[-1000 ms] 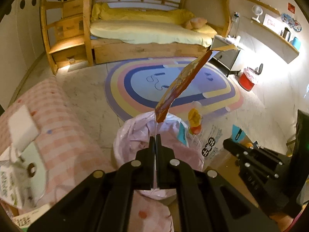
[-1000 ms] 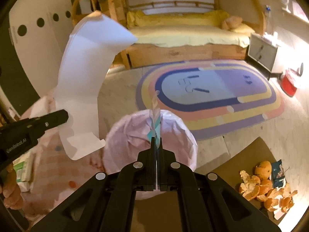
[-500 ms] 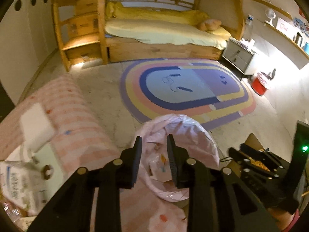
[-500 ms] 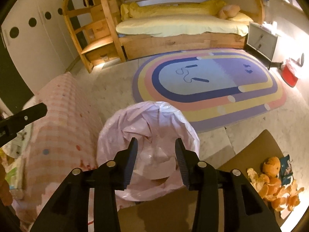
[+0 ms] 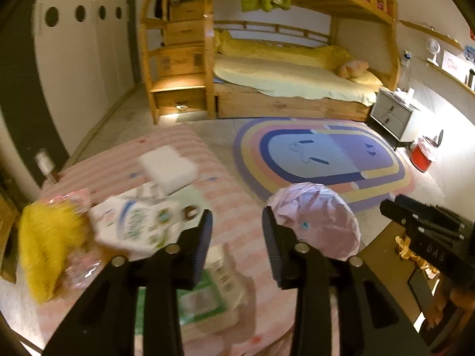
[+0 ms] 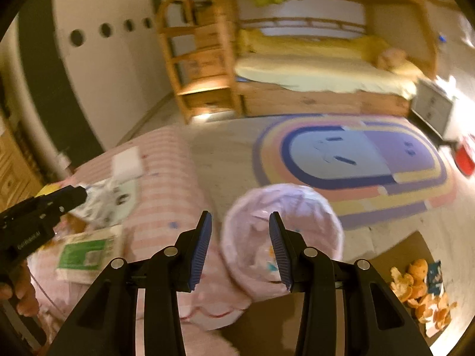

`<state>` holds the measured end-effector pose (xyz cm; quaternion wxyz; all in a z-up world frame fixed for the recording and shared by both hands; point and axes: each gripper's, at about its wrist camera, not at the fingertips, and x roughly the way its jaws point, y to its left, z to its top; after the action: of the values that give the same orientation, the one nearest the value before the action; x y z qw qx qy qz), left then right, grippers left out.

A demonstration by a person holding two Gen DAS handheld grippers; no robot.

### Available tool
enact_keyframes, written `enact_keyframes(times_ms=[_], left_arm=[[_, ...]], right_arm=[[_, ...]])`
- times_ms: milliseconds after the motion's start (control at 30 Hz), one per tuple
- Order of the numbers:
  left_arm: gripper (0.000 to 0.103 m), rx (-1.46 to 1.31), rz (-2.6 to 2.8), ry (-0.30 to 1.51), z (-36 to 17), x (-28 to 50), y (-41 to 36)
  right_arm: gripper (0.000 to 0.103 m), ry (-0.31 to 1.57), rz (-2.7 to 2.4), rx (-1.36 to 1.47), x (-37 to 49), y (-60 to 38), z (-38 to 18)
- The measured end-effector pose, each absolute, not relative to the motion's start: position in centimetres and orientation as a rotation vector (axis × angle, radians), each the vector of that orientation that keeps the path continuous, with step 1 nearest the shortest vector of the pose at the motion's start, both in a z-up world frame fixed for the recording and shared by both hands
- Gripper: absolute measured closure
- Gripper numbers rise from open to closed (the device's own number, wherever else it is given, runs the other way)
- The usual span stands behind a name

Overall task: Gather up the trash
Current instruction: 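Move both open tools back over the table, then grasp the green-and-white medicine box with the right tool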

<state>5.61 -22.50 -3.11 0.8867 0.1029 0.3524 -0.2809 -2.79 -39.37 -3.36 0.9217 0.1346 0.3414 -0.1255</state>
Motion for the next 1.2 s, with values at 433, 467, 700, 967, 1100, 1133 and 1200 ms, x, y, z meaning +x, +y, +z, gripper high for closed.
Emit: enact_keyframes(times_ms=[433,467,700,967,1100,1133,1200], left_arm=[[0.06,0.18,-0.321,0.738,-4.9,2.3,-7.7],[0.06,0.175,-0.303,0.749,-5.5,2.4,-6.7],[0.06,0.154,-0.283,0.825,-8.3,2.4,-4.8],[0.06,0.187,-0.348,0.856,-10.6,2.7,-6.6],[0.06,0.204,-0.379,0.867,-11.4,3.3,-7.7],[0.06,0.209,-0.384,0.873,-11.6,3.4,-7.9],[0.06,0.213,-0.388,0.885,-12.0,3.8,-8.3]], right_arm=[[0.061,0.814,0.001,0.115,1.2,-27.5,-4.7],[0.061,0.825,0.004,0.106,1.5,-27.1,-5.1],[0.09,0.878,-0.011,0.071,3.9,-26.3,-7.0],[0.094,0.901,-0.005,0.068,7.0,-26.3,-7.8],[0.094,0.919,0.0,0.084,9.2,-26.3,-8.3],[0.094,0.924,-0.002,0.087,9.7,-26.3,-8.5],[0.094,0.932,-0.003,0.095,10.7,-26.4,-8.8]])
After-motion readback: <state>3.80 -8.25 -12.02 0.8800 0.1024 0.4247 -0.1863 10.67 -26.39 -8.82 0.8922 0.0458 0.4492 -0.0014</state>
